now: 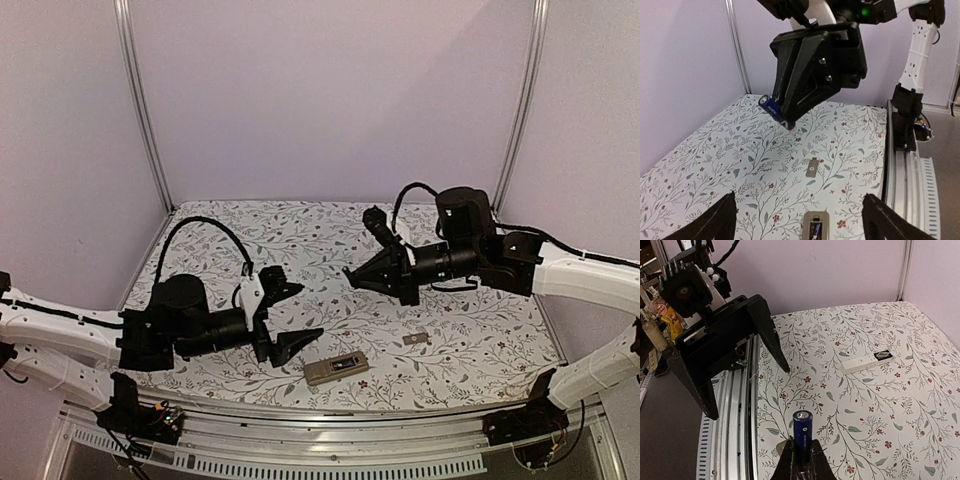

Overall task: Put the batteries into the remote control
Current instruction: Load the battery into the battery compartment.

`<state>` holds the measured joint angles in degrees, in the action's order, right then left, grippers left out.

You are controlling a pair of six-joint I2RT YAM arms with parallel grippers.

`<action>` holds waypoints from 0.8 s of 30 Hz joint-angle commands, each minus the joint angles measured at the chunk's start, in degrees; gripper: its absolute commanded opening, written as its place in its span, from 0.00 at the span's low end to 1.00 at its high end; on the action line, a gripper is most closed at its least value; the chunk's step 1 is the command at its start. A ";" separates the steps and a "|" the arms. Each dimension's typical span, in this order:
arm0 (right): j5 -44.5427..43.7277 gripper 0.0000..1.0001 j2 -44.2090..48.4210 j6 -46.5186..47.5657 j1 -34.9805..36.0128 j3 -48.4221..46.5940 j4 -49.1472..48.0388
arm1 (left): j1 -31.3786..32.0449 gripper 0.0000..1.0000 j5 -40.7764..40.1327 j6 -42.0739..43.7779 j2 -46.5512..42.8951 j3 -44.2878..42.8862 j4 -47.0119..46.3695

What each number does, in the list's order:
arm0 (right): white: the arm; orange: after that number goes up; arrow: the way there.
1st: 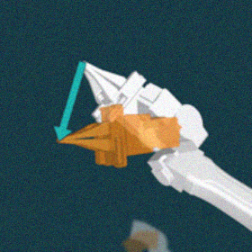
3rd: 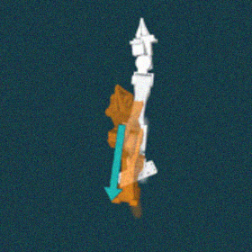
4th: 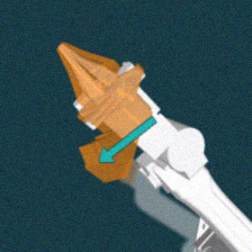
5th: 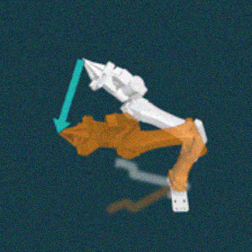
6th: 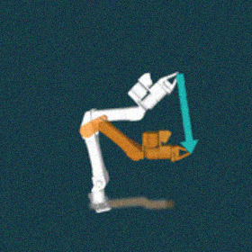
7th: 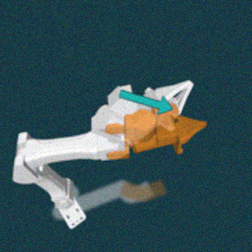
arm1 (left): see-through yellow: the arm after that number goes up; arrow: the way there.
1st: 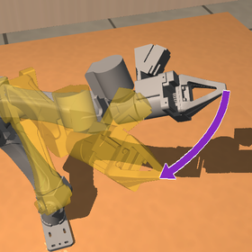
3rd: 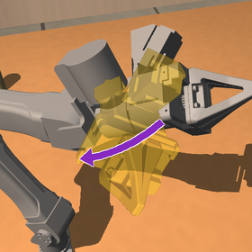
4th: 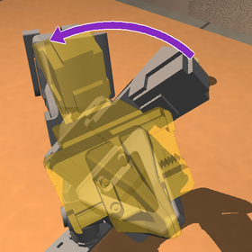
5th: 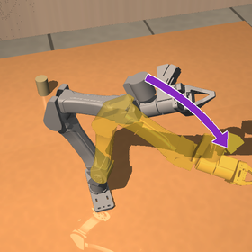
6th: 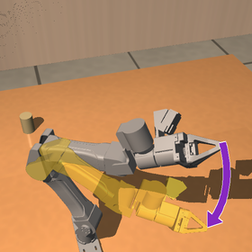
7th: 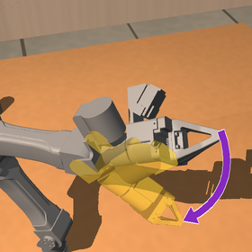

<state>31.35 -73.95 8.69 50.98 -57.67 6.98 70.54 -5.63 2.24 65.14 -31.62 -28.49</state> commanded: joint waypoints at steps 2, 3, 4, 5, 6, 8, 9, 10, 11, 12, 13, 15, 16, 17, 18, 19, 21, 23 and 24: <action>-6.29 0.00 -4.71 4.17 0.47 2.85 5.79 | -0.39 0.85 -5.84 2.10 -3.62 4.32 17.59; -7.64 0.00 -5.84 5.31 0.87 2.91 6.62 | -0.24 0.85 -6.16 -0.15 -4.40 5.22 18.42; -8.91 0.00 -7.58 6.13 1.29 2.96 7.43 | 0.03 0.84 -6.46 -1.78 -5.16 6.75 18.34; -10.03 0.00 -8.66 7.35 1.96 2.80 8.29 | 0.41 0.82 -6.49 -3.51 -5.71 8.46 17.76; -10.83 0.00 -10.20 8.31 2.90 2.47 9.24 | 1.10 0.82 -6.41 -4.22 -5.60 10.04 17.04; -12.33 0.00 -13.68 11.09 5.25 1.60 11.01 | 3.54 0.81 -7.72 -5.41 -3.61 12.31 15.39; -12.77 0.00 -14.99 11.68 5.84 1.19 11.68 | 4.18 0.81 -8.50 -5.68 -2.05 12.92 14.35; -12.86 0.00 -16.55 12.50 6.79 1.01 12.16 | 5.31 0.81 -9.28 -5.59 -0.39 13.29 13.24; -13.02 0.00 -17.97 13.02 7.45 0.97 12.36 | 6.51 0.81 -10.15 -4.98 1.45 13.59 11.76; -13.25 0.00 -18.59 13.72 7.83 1.05 12.35 | 7.30 0.80 -11.09 -4.25 3.24 13.74 10.47; -13.38 0.00 -19.17 14.25 8.12 1.07 12.28 | 7.92 0.80 -12.29 -3.36 5.43 13.73 8.96; -13.43 0.00 -20.20 15.29 8.17 0.81 12.10 | 8.91 0.79 -15.18 -1.70 9.69 13.10 6.47; -13.43 0.00 -20.60 15.72 8.17 0.43 12.24 | 9.13 0.79 -16.42 0.07 11.84 12.69 5.31; -13.44 0.00 -21.18 16.18 8.19 0.11 12.34 | 9.28 0.78 -17.16 1.17 13.78 12.18 4.49; -13.61 0.00 -21.94 16.45 8.18 -0.12 12.31 | 9.40 0.77 -17.64 2.31 15.81 11.58 3.79; -13.71 0.00 -22.35 16.93 8.25 -0.22 12.22 | 9.60 0.76 -17.85 3.23 17.59 10.93 3.44; -13.73 0.00 -23.45 18.01 8.19 -0.33 12.05 | 10.01 0.73 -18.78 4.52 20.74 9.68 3.27; -13.78 0.00 -24.69 19.03 8.22 -0.42 11.97 | 10.21 0.70 -19.56 5.02 22.61 9.05 2.83; -13.82 0.00 -25.00 19.88 8.20 -0.50 11.89 | 10.35 0.70 -19.59 5.13 23.07 9.08 2.43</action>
<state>18.46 -96.71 25.15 59.20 -56.86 18.70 79.50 -22.37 4.43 85.80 -20.78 -22.79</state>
